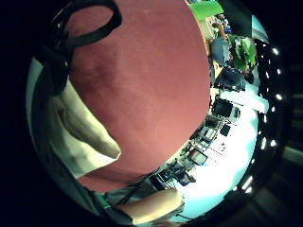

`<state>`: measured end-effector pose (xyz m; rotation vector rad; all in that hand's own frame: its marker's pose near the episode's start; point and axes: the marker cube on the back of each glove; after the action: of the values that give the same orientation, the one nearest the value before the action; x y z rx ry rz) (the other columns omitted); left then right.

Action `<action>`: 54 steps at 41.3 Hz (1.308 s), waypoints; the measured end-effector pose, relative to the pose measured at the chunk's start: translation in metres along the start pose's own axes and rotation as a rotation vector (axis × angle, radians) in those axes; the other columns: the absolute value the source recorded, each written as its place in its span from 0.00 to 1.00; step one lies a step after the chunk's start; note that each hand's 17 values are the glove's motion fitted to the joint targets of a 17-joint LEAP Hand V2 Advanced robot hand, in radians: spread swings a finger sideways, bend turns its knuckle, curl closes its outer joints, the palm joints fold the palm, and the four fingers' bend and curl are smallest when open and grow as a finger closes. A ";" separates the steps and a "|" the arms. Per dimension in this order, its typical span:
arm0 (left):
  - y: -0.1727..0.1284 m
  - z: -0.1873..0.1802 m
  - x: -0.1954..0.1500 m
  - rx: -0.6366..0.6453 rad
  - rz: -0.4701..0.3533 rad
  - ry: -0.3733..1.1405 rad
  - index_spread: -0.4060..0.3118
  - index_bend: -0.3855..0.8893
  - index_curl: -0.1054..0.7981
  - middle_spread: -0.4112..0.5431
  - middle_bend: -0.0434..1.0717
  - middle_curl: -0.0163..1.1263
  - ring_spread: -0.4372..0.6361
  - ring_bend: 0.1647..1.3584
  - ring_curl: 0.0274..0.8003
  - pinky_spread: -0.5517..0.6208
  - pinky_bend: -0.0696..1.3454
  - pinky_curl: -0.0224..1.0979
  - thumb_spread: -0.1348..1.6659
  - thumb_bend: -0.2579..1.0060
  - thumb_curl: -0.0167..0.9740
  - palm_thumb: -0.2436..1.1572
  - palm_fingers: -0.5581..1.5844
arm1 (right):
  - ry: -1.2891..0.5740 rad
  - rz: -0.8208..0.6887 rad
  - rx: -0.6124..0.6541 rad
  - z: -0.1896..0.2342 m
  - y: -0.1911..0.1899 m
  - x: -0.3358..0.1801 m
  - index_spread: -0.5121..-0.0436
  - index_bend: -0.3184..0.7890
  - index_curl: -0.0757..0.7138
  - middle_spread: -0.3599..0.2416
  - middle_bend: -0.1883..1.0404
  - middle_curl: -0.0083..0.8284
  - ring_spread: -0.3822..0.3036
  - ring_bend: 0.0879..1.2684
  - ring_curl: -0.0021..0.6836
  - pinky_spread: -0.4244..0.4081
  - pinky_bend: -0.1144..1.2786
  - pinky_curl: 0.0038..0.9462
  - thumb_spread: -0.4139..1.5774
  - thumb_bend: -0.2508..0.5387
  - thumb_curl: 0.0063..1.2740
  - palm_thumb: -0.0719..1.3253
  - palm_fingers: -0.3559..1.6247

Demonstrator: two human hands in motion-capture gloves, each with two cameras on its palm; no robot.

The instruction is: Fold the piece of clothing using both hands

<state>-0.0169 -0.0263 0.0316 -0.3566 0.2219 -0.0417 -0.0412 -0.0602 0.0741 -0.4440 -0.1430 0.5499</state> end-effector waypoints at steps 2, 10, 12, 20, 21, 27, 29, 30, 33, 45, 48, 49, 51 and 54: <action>-0.001 -0.011 -0.005 0.035 -0.008 0.009 0.48 0.45 0.54 0.51 0.19 0.24 0.55 0.31 0.40 0.66 0.27 0.34 0.86 0.20 0.18 0.29 0.41 | -0.003 -0.040 -0.067 0.005 0.005 -0.007 0.62 0.34 0.28 0.48 0.35 0.51 0.39 0.46 0.58 0.41 0.57 0.42 0.83 0.43 0.19 0.53 0.59; 0.015 -0.048 -0.035 0.086 -0.077 0.028 0.47 0.44 0.55 0.49 0.18 0.25 0.51 0.32 0.41 0.64 0.26 0.34 0.84 0.20 0.19 0.29 0.43 | -0.026 0.070 0.199 -0.014 -0.005 -0.014 0.63 0.38 0.32 0.38 0.41 0.55 0.29 0.52 0.65 0.26 0.59 0.46 0.80 0.51 0.23 0.68 0.77; 0.015 -0.054 -0.042 0.136 -0.088 0.018 0.46 0.45 0.55 0.49 0.18 0.25 0.50 0.31 0.41 0.64 0.26 0.34 0.84 0.20 0.19 0.29 0.44 | -0.032 0.044 0.160 -0.018 -0.002 -0.017 0.62 0.41 0.35 0.36 0.41 0.56 0.27 0.53 0.67 0.24 0.59 0.47 0.79 0.52 0.24 0.72 0.79; 0.039 -0.071 -0.066 0.139 -0.114 0.057 0.46 0.44 0.56 0.49 0.18 0.25 0.49 0.31 0.40 0.63 0.25 0.34 0.84 0.20 0.19 0.29 0.44 | -0.048 0.004 0.123 -0.044 -0.058 -0.047 0.60 0.41 0.41 0.31 0.46 0.60 0.23 0.53 0.69 0.20 0.61 0.49 0.73 0.49 0.27 0.77 0.82; 0.043 -0.073 -0.068 0.130 -0.114 0.073 0.46 0.44 0.56 0.49 0.17 0.25 0.49 0.31 0.40 0.63 0.25 0.34 0.84 0.20 0.19 0.29 0.44 | -0.045 -0.018 0.140 -0.050 -0.063 -0.057 0.60 0.42 0.42 0.31 0.46 0.60 0.23 0.52 0.69 0.20 0.60 0.49 0.74 0.51 0.27 0.79 0.82; 0.024 -0.079 -0.089 0.165 -0.077 0.173 0.45 0.44 0.56 0.49 0.17 0.25 0.48 0.31 0.41 0.62 0.24 0.34 0.83 0.20 0.19 0.29 0.45 | 0.030 -0.199 0.249 -0.095 -0.011 -0.138 0.60 0.40 0.43 0.30 0.47 0.62 0.22 0.54 0.70 0.19 0.65 0.52 0.62 0.39 0.33 0.76 0.82; 0.012 -0.079 -0.099 0.199 -0.083 0.186 0.45 0.44 0.56 0.49 0.17 0.25 0.48 0.31 0.40 0.61 0.25 0.34 0.84 0.20 0.20 0.30 0.46 | 0.067 -0.268 0.250 -0.092 0.005 -0.175 0.61 0.40 0.43 0.29 0.48 0.62 0.22 0.55 0.71 0.19 0.66 0.52 0.60 0.37 0.34 0.76 0.82; 0.012 -0.080 -0.103 0.215 -0.089 0.188 0.45 0.44 0.56 0.49 0.17 0.25 0.48 0.31 0.40 0.61 0.25 0.34 0.84 0.20 0.20 0.30 0.46 | 0.083 -0.301 0.244 -0.088 0.013 -0.192 0.61 0.39 0.44 0.29 0.48 0.63 0.22 0.56 0.71 0.19 0.66 0.53 0.59 0.36 0.35 0.77 0.82; 0.021 -0.087 -0.112 0.251 -0.109 0.190 0.46 0.45 0.56 0.50 0.16 0.24 0.47 0.32 0.41 0.60 0.25 0.34 0.84 0.21 0.20 0.31 0.46 | 0.104 -0.396 0.221 -0.081 0.060 -0.222 0.61 0.39 0.44 0.29 0.48 0.63 0.21 0.57 0.72 0.18 0.68 0.53 0.58 0.34 0.37 0.77 0.82; 0.060 -0.098 -0.162 0.302 -0.224 0.184 0.51 0.46 0.59 0.49 0.16 0.24 0.48 0.30 0.40 0.58 0.23 0.34 0.87 0.27 0.24 0.45 0.49 | -0.145 -0.600 -0.210 -0.039 0.163 -0.264 0.61 0.29 0.36 0.35 0.40 0.59 0.24 0.59 0.70 0.15 0.70 0.51 0.69 0.29 0.37 0.73 0.73; 0.060 -0.097 -0.165 0.291 -0.227 0.200 0.50 0.45 0.59 0.49 0.16 0.24 0.48 0.31 0.40 0.58 0.23 0.34 0.88 0.27 0.24 0.45 0.49 | -0.184 -0.562 -0.135 -0.055 0.157 -0.254 0.62 0.30 0.33 0.36 0.39 0.59 0.25 0.58 0.69 0.17 0.69 0.50 0.73 0.29 0.35 0.71 0.73; 0.060 -0.097 -0.166 0.288 -0.228 0.203 0.50 0.45 0.59 0.49 0.16 0.24 0.47 0.31 0.40 0.58 0.23 0.34 0.88 0.26 0.24 0.44 0.49 | -0.189 -0.573 -0.127 -0.061 0.158 -0.251 0.62 0.30 0.33 0.37 0.39 0.59 0.26 0.58 0.69 0.17 0.69 0.50 0.75 0.29 0.35 0.70 0.73; 0.063 -0.097 -0.166 0.283 -0.229 0.202 0.50 0.44 0.58 0.49 0.16 0.24 0.47 0.31 0.41 0.57 0.23 0.35 0.88 0.26 0.24 0.43 0.49 | -0.195 -0.609 -0.090 -0.074 0.157 -0.244 0.62 0.30 0.31 0.37 0.40 0.59 0.27 0.57 0.68 0.18 0.68 0.49 0.77 0.30 0.34 0.70 0.72; 0.070 -0.098 -0.163 0.272 -0.233 0.184 0.49 0.43 0.58 0.49 0.16 0.24 0.46 0.31 0.41 0.57 0.24 0.35 0.88 0.24 0.23 0.41 0.49 | -0.205 -0.622 0.058 -0.092 0.126 -0.237 0.62 0.33 0.31 0.38 0.40 0.58 0.28 0.56 0.67 0.18 0.65 0.48 0.80 0.30 0.33 0.69 0.72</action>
<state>-0.1979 0.0186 -0.0480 -0.1057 0.3515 -0.3320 -0.2782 -0.1246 -0.0679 -0.2637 -0.4426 -0.0149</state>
